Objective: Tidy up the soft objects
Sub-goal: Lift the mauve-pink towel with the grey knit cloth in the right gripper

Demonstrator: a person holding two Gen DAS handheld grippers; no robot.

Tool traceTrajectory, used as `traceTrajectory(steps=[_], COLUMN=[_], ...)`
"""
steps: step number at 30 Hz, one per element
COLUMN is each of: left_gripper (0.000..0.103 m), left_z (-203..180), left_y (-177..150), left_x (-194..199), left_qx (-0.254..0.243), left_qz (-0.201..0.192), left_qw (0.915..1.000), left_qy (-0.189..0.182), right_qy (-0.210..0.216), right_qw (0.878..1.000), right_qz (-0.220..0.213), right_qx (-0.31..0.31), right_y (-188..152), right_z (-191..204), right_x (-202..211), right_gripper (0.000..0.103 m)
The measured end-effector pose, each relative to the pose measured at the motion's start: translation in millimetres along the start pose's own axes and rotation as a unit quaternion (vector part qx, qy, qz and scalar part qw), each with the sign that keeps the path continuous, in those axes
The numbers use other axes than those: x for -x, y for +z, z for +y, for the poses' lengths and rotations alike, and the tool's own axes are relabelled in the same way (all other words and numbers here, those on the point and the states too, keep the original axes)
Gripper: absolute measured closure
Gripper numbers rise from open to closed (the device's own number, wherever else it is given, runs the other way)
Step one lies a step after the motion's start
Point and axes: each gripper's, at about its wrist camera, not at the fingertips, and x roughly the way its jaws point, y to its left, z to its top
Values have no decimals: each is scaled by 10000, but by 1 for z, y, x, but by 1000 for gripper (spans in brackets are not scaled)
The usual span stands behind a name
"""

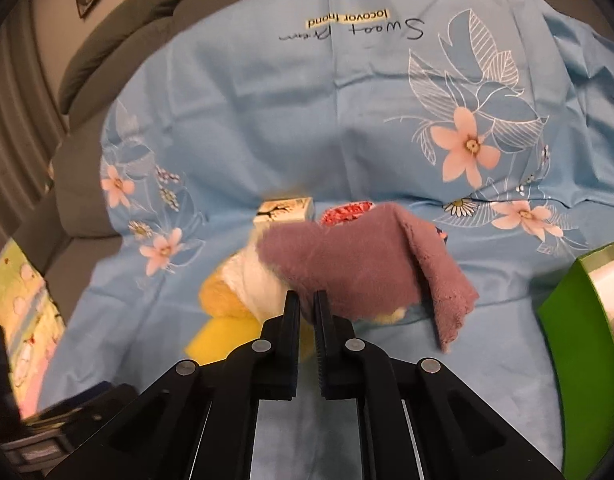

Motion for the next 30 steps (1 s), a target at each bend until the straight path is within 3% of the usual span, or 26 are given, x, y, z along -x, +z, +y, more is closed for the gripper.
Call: traceTrajectory(steps=[7,12,20,30], left_gripper=[13,13,13,13], left_z=[0,0,-1,4], left_y=[-1,0,-1,1], left_x=[0,1,1,8], left_qx=[12,10,26,165], left_qz=[43,22,69,-23], left_qw=[10000,9999,9999,9997], left_qy=[-81,-115,-146,-162], right_qy=[-146,-203,-22,470], right_qw=[9998,9989,9943,9894], right_qz=[4,-386,-1044,-1369], right_qx=[-161,-162,-231,129], right_y=[-3,7,26,13], right_z=[-5,-2,12,44], right_x=[7,39,109,162], right_gripper=[99,100,100,100])
